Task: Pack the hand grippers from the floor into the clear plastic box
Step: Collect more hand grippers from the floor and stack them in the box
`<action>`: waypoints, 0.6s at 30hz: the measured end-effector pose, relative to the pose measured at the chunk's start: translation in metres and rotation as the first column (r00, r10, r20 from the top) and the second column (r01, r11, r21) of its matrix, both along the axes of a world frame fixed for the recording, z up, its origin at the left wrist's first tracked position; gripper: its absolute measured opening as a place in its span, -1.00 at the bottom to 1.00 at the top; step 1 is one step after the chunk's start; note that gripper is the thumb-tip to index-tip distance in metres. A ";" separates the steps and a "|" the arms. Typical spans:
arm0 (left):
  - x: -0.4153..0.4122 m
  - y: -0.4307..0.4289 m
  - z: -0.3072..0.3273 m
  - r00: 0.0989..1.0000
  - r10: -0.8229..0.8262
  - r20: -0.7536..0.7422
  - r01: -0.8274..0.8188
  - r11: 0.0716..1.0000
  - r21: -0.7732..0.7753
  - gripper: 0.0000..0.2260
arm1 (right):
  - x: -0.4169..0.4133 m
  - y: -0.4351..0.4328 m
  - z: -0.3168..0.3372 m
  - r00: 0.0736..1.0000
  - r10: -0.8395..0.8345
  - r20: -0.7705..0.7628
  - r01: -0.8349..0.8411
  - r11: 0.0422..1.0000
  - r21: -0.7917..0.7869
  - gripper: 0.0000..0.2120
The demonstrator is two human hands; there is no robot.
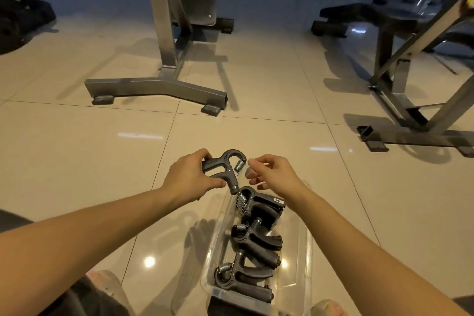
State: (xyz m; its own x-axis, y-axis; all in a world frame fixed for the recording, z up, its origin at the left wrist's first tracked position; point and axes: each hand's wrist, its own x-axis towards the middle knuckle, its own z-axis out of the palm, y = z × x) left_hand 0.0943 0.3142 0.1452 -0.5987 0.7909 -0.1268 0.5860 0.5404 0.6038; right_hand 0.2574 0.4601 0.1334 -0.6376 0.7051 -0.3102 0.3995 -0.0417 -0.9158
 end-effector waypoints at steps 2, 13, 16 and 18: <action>0.007 -0.001 0.002 1.000 0.000 0.017 -0.001 0.999 0.036 -0.57 | -0.007 -0.011 0.003 0.997 -0.068 -0.031 0.065 0.995 -0.079 -0.75; 0.025 0.003 0.024 0.933 -0.085 0.349 0.032 0.988 0.153 -0.61 | -0.003 -0.006 0.038 0.962 -0.252 -0.103 0.243 0.966 -0.087 -0.92; 0.020 0.012 0.039 0.913 -0.135 0.384 0.081 0.985 0.155 -0.59 | 0.003 0.004 0.054 0.995 -0.099 -0.028 0.100 0.994 0.051 -0.91; 0.017 0.017 0.047 0.913 -0.166 0.373 0.110 0.980 0.166 -0.61 | 0.006 0.007 0.066 0.997 0.052 0.058 -0.060 0.989 0.138 -0.90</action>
State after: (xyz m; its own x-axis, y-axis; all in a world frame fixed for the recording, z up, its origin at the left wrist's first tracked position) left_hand 0.1113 0.3313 0.1920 -0.4095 0.8883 -0.2080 0.3572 0.3659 0.8594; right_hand 0.2634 0.4675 0.1994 -0.6625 0.7074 -0.2464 0.4466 0.1089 -0.8881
